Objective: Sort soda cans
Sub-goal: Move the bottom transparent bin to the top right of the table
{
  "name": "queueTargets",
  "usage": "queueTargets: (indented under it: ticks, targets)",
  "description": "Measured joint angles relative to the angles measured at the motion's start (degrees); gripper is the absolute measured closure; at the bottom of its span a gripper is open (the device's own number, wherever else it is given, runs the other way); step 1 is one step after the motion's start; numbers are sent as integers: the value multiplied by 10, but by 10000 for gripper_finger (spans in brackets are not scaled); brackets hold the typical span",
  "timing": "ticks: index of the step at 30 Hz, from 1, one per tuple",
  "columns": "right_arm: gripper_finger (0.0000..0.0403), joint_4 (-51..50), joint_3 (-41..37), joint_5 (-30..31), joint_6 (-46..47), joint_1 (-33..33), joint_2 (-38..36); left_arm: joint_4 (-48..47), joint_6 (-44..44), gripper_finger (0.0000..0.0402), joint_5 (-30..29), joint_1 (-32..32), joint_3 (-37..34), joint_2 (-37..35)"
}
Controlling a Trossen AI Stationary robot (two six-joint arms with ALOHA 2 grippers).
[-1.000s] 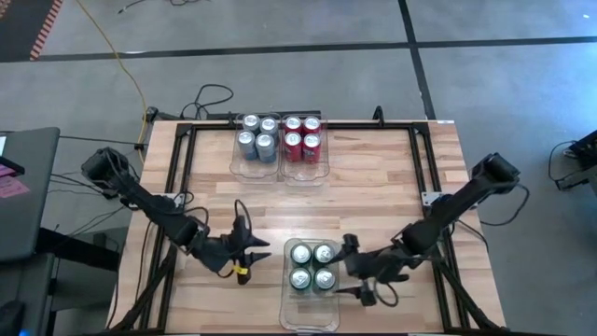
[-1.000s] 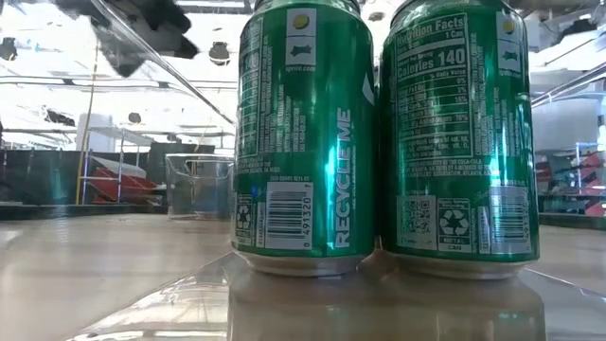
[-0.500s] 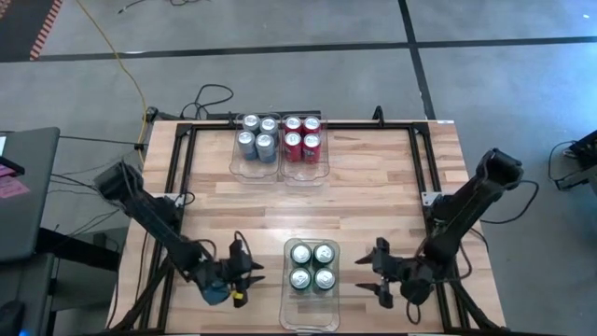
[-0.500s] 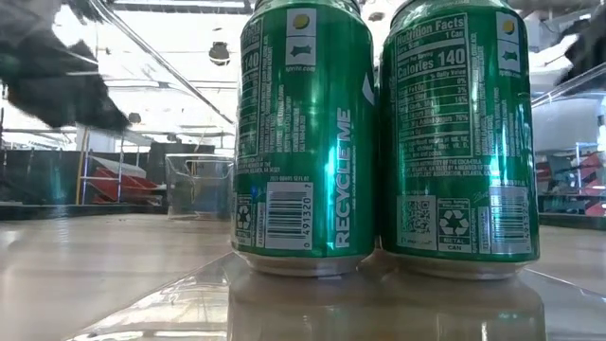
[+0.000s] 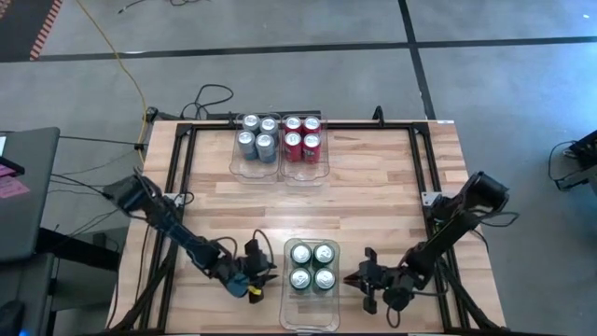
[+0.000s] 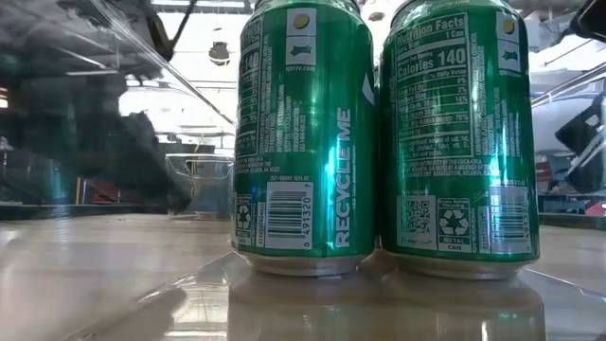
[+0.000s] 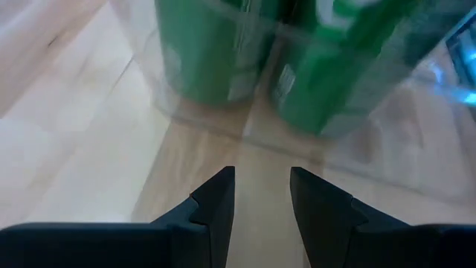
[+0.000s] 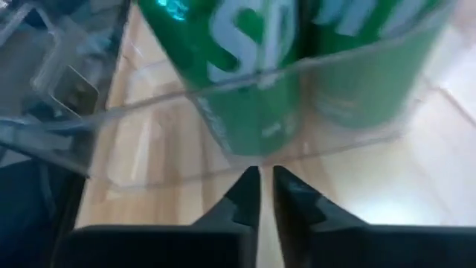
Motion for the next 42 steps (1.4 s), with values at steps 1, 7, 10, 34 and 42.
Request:
queueTargets:
  ticks: [1, 7, 10, 34, 42]
  targets:
    - [353, 21, 0, 0, -6, 0, 9, 9, 9, 276, 10, 6, 0, 0]
    - [398, 101, 1, -6, -26, -8, 56, 55, 57, 276, 51, 38, 0, 0]
    - [396, 120, 1, -6, -26, -14, 74, 55, 68, 276, 63, 52, 0, -1]
    - [397, 77, 2, 23, 46, -46, 89, 91, 145, 276, 121, 193, -1, 0]
    - [397, -41, 1, 60, 127, -37, 63, 160, 140, 276, 131, 225, 0, 32]
